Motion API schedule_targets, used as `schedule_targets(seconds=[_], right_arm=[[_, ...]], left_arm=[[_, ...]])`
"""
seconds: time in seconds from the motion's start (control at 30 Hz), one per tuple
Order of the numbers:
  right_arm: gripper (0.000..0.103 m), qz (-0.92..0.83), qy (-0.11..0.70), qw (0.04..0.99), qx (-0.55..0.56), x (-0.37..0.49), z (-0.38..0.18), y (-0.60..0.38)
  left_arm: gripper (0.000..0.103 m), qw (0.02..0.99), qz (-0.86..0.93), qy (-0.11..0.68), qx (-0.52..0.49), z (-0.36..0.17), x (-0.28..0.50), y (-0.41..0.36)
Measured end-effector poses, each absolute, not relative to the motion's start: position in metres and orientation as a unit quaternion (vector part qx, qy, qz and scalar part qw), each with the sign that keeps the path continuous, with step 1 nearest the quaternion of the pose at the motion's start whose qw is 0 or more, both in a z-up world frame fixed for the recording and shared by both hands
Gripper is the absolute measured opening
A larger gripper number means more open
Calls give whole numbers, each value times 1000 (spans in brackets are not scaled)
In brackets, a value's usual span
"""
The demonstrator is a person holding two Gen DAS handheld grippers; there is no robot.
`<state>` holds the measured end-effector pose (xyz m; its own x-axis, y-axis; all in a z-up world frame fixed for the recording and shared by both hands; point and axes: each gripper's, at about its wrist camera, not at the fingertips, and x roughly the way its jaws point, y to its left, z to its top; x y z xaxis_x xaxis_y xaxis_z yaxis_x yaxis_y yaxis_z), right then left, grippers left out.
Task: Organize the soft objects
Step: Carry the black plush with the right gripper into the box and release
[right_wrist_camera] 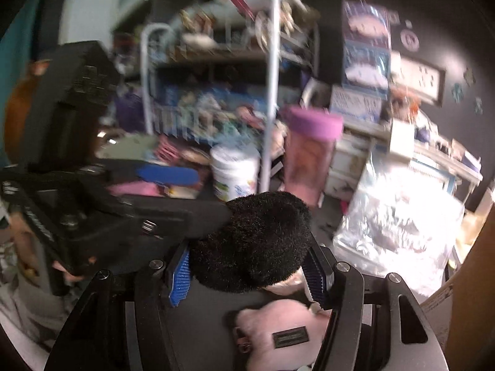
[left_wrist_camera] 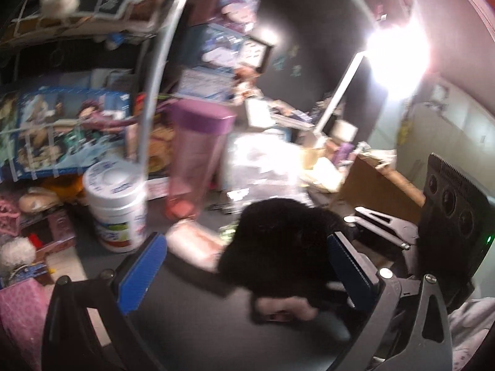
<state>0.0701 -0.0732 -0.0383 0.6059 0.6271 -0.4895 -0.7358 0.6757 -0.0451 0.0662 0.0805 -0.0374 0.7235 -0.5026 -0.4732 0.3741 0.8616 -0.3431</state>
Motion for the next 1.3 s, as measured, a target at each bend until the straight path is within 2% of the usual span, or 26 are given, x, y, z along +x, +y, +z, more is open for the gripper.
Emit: schedule_targets(seconds=[0.33, 0.53, 0.77, 1.03, 1.3], right_arm=[[57, 404, 125, 899, -110, 15, -4, -120], [57, 378, 97, 916, -97, 1, 6, -166], [57, 338, 79, 935, -66, -6, 13, -229], [57, 294, 80, 951, -46, 0, 12, -289], [58, 270, 129, 954, -35, 30, -1, -327]], left_arm=[[101, 911, -313, 256, -83, 9, 31, 19], [86, 915, -328, 234, -31, 34, 16, -36], [83, 911, -345, 225, 27, 51, 16, -104], [83, 896, -368, 236, 77, 56, 35, -178], [83, 882, -365, 279, 106, 41, 67, -226]])
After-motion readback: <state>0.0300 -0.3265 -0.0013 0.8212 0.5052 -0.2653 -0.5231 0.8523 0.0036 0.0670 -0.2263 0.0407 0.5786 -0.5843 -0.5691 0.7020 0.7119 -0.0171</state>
